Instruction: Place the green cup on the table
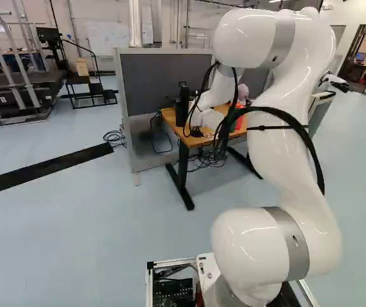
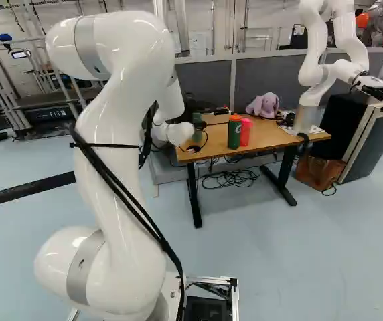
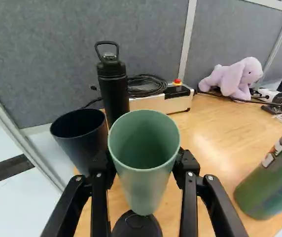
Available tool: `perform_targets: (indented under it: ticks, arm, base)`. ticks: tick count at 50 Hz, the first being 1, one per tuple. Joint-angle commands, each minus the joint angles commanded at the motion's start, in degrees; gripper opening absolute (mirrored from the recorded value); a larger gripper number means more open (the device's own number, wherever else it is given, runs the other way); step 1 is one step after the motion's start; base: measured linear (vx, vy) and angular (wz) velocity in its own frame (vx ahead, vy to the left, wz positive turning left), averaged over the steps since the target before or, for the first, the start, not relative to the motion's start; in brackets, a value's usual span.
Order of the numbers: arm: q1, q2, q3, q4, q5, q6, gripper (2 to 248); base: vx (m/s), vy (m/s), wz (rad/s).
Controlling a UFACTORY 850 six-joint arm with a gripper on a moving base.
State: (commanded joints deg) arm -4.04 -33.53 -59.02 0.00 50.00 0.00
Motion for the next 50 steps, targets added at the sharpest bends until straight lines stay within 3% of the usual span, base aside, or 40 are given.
perform_targets:
  ticks: [12,25,26,30,31,35,36,40,41,50]
  arm:
    - [-0.15,-3.92,-3.64,0.00,0.00,0.00,128]
    - [-0.16,-4.71,-4.20,0.00,0.00,0.00,135]
    - [-0.16,-4.72,-4.21,0.00,0.00,0.00,166]
    - [-0.16,-4.73,-4.22,0.00,0.00,0.00,166]
    - [-0.16,-4.73,-4.22,0.00,0.00,0.00,199]
    - [-0.16,-4.73,-4.22,0.00,0.00,0.00,199]
    - [-0.16,-4.73,-4.22,0.00,0.00,0.00,234]
    - [-0.16,-4.73,-4.22,0.00,0.00,0.00,234]
    - [-0.16,-4.73,-4.22,0.00,0.00,0.00,247]
    - [-0.17,-4.31,-3.96,0.00,0.00,0.00,247]
  base:
    - [0.000,0.000,0.000]
    - [0.000,0.000,0.000]
    - [0.000,0.000,0.000]
    - [0.000,0.000,0.000]
    - [0.000,0.000,0.000]
    - [0.000,0.000,0.000]
    - [0.000,0.000,0.000]
    - [0.000,0.000,0.000]
    - [0.000,0.000,0.000]
    - [0.000,0.000,0.000]
